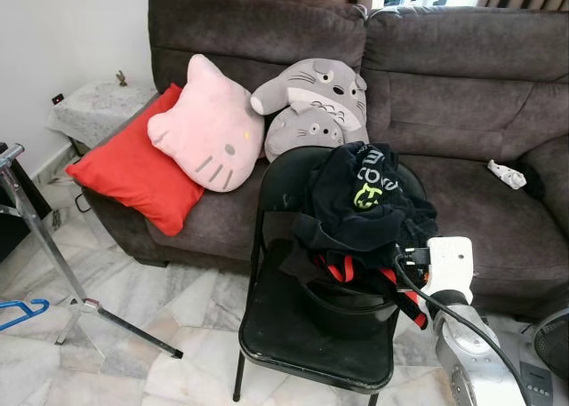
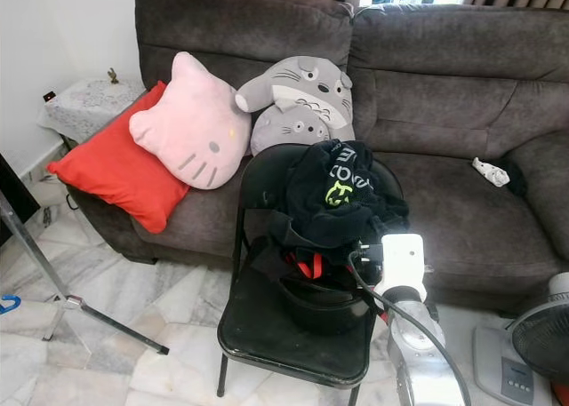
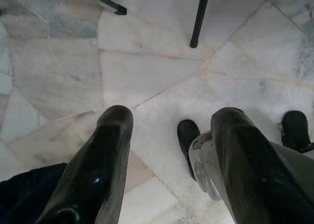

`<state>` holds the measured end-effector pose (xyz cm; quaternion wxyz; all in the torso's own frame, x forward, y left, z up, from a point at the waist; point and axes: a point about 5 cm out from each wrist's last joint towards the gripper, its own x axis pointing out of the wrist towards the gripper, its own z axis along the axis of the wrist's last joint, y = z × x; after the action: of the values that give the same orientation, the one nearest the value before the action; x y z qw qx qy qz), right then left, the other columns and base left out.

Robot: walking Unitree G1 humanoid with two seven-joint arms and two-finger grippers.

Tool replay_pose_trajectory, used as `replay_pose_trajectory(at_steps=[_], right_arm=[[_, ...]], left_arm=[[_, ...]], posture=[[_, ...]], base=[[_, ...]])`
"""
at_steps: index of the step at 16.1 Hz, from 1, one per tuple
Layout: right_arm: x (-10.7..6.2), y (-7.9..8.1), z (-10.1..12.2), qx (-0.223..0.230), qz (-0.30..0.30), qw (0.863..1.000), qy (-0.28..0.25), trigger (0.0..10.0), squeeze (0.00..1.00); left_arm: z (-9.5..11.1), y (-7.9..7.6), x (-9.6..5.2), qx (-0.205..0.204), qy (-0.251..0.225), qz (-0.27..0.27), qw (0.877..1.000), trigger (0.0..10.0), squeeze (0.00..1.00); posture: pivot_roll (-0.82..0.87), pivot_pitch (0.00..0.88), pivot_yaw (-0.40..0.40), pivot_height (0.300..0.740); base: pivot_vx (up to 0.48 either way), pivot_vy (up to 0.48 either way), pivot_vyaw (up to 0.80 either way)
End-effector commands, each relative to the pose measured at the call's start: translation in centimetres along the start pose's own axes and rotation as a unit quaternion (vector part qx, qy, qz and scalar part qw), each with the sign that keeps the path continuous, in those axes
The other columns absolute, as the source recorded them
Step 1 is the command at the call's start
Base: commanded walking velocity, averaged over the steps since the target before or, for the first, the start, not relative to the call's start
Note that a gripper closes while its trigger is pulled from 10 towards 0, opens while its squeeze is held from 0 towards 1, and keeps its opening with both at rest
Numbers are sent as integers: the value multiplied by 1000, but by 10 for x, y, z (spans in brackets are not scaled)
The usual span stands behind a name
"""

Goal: Hang hanger

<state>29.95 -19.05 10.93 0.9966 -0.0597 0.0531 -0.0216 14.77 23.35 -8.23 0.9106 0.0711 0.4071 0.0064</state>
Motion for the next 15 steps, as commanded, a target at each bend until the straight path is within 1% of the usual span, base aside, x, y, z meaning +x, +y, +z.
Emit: replay_pose_trajectory(at_steps=[1, 3, 4, 5, 6, 8, 9, 10, 12, 15], right_arm=[[2, 0, 1, -7, 5, 1000, 5, 10000, 0], [1, 6, -8, -21, 29, 998, 45, 10000, 0], [1, 9, -11, -26, 39, 997, 56, 10000, 0], [1, 11, -10, -27, 47, 997, 53, 10000, 0], [1, 12, -9, -26, 51, 997, 48, 10000, 0], [5, 13, 7, -22, 47, 999, 3, 10000, 0], [6, 11, 11, -25, 42, 999, -8, 10000, 0], [6, 10, 14, -27, 36, 999, -17, 10000, 0], [7, 1, 24, -22, 10, 999, -47, 10000, 0], [8, -2, 26, -26, 2, 998, -53, 10000, 0]], left_arm=[[-6, -1, -2, 8, 14, -3, 1000, 10000, 0], [-6, -1, -2, 9, 16, -4, 1000, 10000, 0], [-6, 0, -2, 9, 15, -4, 1000, 10000, 0], [-6, 0, -2, 9, 15, -3, 1000, 10000, 0], [-6, 0, -2, 9, 15, -3, 1000, 10000, 0], [-5, 0, -1, 9, 13, -1, 1000, 10000, 0], [-5, 0, -1, 8, 12, 0, 1000, 10000, 0], [-5, 0, -1, 8, 12, 0, 1000, 10000, 0], [-4, -1, -1, 6, 11, 0, 1000, 10000, 0], [-6, -2, -1, 6, 14, -2, 1000, 10000, 0]], posture=[[-97, 32, -15, 740], [-96, 32, -15, 740], [-95, 32, -14, 740], [-95, 33, -14, 740], [-95, 33, -14, 740], [-95, 35, -14, 740], [-96, 37, -14, 740], [-95, 37, -15, 740], [-96, 38, -16, 740], [-98, 33, -15, 740]], base=[[0, 0, 0], [0, 0, 0], [0, 0, 0], [0, 0, 0], [0, 0, 0], [0, 0, 0], [0, 0, 0], [0, 0, 0], [0, 0, 0], [0, 0, 0]])
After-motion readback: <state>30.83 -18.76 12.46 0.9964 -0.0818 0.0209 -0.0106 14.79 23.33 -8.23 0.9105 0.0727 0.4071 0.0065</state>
